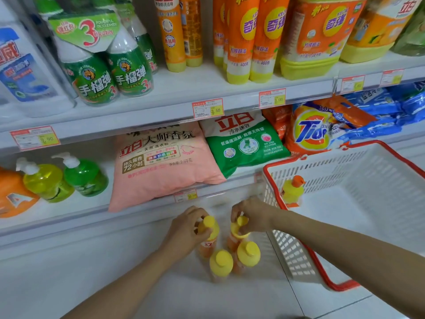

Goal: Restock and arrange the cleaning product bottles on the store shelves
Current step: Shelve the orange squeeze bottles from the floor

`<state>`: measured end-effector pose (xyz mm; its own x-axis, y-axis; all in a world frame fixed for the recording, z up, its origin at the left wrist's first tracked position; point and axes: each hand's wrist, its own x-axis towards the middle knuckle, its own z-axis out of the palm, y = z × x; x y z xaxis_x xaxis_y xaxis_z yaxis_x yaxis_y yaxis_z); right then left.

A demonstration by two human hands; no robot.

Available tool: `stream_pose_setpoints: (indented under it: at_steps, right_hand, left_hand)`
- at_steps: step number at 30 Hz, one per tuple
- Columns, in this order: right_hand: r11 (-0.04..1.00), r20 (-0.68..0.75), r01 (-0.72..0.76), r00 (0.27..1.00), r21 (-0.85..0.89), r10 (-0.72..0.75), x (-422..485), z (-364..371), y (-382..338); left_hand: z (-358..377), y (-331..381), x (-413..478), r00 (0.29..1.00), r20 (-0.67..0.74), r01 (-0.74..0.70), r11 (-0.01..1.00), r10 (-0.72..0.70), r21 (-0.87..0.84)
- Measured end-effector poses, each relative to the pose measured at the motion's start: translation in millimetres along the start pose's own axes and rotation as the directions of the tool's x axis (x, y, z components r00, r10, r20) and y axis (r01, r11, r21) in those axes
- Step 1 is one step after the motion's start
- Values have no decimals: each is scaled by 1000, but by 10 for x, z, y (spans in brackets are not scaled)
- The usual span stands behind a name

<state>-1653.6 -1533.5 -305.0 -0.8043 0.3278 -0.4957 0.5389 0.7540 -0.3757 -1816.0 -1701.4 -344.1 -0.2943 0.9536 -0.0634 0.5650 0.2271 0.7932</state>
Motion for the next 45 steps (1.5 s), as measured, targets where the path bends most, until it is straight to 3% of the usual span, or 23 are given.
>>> stream_pose_setpoints:
  at_steps: [6, 11, 13, 16, 17, 19, 20, 21, 23, 25, 27, 30, 34, 39, 40, 43, 45]
  right_hand:
    - [999, 56, 18, 998, 43, -20, 3, -48, 42]
    - [996, 126, 32, 991, 84, -43, 19, -232, 11]
    - [990, 99, 59, 993, 126, -72, 3, -422, -53]
    - [972, -57, 149, 988, 180, -141, -14, -826, -175]
    - [962, -130, 193, 977, 191, -171, -25, -979, -231]
    - [924, -309, 302, 925, 235, -224, -61, -1291, -378]
    - [893, -411, 359, 882, 273, -230, -82, -1449, -467]
    - [855, -514, 414, 831, 313, -214, -95, -1603, -558]
    - [790, -695, 511, 702, 338, -156, -45, -1913, -722]
    - [785, -807, 546, 581, 294, -102, 104, -2189, -851]
    - [811, -835, 516, 546, 275, -63, 312, -2406, -953]
    - [844, -794, 429, 608, 323, -5, 661, -2662, -1040]
    - [807, -763, 355, 623, 472, 173, 1035, -2951, -1088]
    - [638, -661, 364, 681, 678, 314, 1303, -3141, -1111]
    - [662, -661, 329, 670, 673, 339, 1368, -3157, -1090]
    - [873, -762, 84, 532, 481, 369, 1493, -3149, -1007]
    - [922, -817, -9, 460, 388, 348, 1530, -3117, -988]
  left_hand:
    - [127, -60, -22, 989, 132, 60, 998, -62, 19]
    - [-1, 104, 102, 948, 294, 25, 951, -120, 309]
    - [-143, 153, 156, 919, 368, -17, 917, -143, 399]
    - [-465, 263, 238, 910, 396, -94, 869, -124, 486]
    - [-592, 338, 277, 936, 345, -117, 860, -72, 497]
    - [-872, 510, 388, 980, 82, -199, 840, 182, 505]
    - [-1020, 616, 459, 934, -86, -248, 803, 347, 542]
    - [-1167, 735, 531, 843, -229, -276, 757, 487, 592]
    - [-1453, 946, 687, 698, -371, -257, 698, 613, 669]
    - [-1673, 1054, 831, 700, -380, -191, 672, 604, 716]
    - [-1772, 1014, 941, 770, -321, -118, 619, 551, 777]
    - [-1795, 840, 1046, 843, -267, -58, 572, 467, 818]
    - [-1799, 701, 1121, 832, -257, -75, 560, 491, 825]
    - [-1789, 647, 1140, 807, -280, -107, 596, 520, 796]
    - [-1788, 641, 1142, 804, -280, -113, 598, 524, 794]
    - [-1787, 635, 1152, 802, -285, -114, 603, 525, 789]
    - [-1787, 638, 1153, 805, -292, -106, 609, 517, 786]
